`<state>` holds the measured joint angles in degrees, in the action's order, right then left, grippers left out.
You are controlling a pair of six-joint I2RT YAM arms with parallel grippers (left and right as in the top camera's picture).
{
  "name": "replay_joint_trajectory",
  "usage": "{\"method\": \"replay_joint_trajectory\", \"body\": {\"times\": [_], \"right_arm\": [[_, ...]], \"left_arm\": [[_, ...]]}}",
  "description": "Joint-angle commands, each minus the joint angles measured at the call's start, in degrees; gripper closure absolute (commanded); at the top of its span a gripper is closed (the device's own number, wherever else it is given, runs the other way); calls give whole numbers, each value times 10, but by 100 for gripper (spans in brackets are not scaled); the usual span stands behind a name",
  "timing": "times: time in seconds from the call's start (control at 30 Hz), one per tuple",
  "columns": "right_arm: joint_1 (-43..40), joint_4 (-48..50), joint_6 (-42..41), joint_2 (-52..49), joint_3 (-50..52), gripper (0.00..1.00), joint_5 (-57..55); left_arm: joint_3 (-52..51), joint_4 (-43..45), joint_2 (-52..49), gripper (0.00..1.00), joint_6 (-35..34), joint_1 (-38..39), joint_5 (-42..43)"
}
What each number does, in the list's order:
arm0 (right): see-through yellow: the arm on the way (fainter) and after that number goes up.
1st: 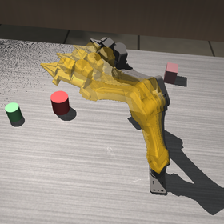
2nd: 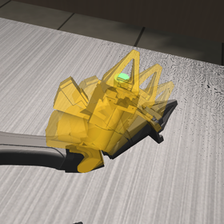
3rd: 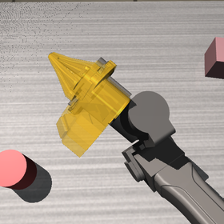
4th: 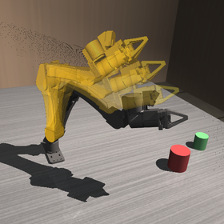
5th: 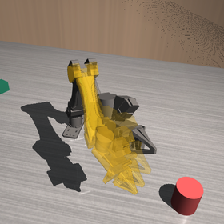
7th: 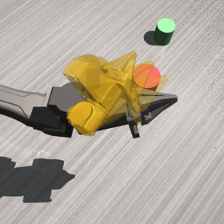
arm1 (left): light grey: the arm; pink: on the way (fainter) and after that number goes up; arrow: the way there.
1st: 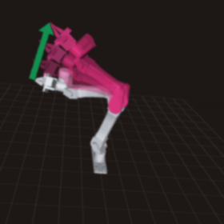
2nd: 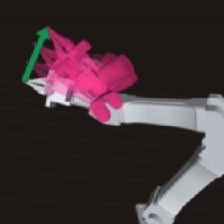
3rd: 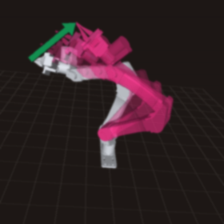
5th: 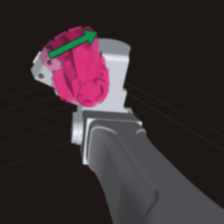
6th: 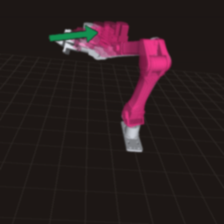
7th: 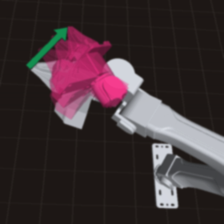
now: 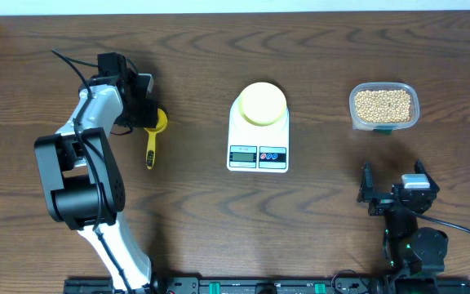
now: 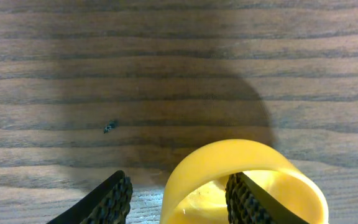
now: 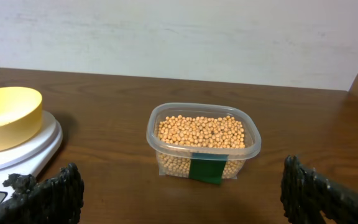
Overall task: Scoop item into bowl and weigh 50g on scale
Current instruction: 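Lift the yellow scoop with the left gripper and carry it toward the scale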
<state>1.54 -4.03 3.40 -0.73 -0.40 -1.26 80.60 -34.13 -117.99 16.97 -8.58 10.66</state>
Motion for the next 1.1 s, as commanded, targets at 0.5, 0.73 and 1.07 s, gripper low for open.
{"method": "replay_joint_trajectory", "body": {"times": [0.5,0.73,1.07], "right_arm": [[5,-2,5,2,1,1,0],[5,-2,5,2,1,1,0],[5,-2,5,2,1,1,0]], "left_arm": [[-1,4,-19,71,3,7,7],[-1,11,-19,92,3,7,7],[2,22,62,93,-66,6,7]]}}
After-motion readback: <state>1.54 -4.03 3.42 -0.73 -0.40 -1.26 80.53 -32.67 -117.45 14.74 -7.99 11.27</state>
